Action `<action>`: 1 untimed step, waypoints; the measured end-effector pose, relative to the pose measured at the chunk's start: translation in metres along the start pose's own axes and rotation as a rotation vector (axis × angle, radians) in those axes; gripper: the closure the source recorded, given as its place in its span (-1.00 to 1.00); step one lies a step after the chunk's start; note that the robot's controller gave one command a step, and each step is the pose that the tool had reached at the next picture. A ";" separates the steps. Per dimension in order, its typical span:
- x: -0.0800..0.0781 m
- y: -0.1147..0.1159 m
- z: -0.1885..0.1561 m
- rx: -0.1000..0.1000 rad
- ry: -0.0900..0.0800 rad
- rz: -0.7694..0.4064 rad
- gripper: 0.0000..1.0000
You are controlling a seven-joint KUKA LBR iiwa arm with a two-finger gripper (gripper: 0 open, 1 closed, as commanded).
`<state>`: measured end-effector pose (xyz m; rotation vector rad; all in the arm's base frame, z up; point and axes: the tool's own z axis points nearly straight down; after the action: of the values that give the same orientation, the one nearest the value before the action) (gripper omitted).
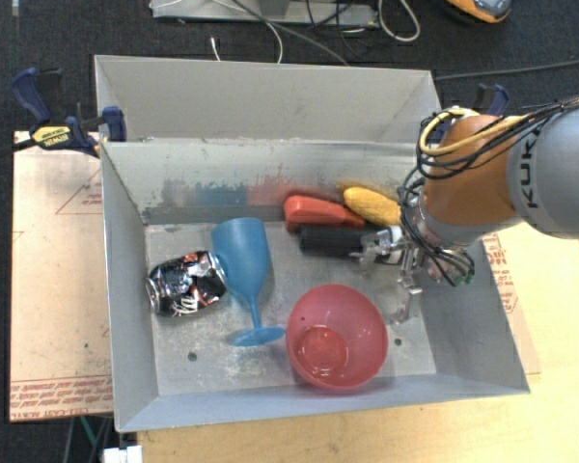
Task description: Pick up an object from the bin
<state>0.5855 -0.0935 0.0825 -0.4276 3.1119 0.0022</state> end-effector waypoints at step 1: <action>0.009 0.026 -0.044 0.000 -0.001 -0.597 -1.00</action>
Offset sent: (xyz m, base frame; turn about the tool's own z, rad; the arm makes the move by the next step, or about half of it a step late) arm 0.0667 0.0119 0.0175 0.0076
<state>0.5694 -0.0712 0.1269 -1.3228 2.8477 0.0019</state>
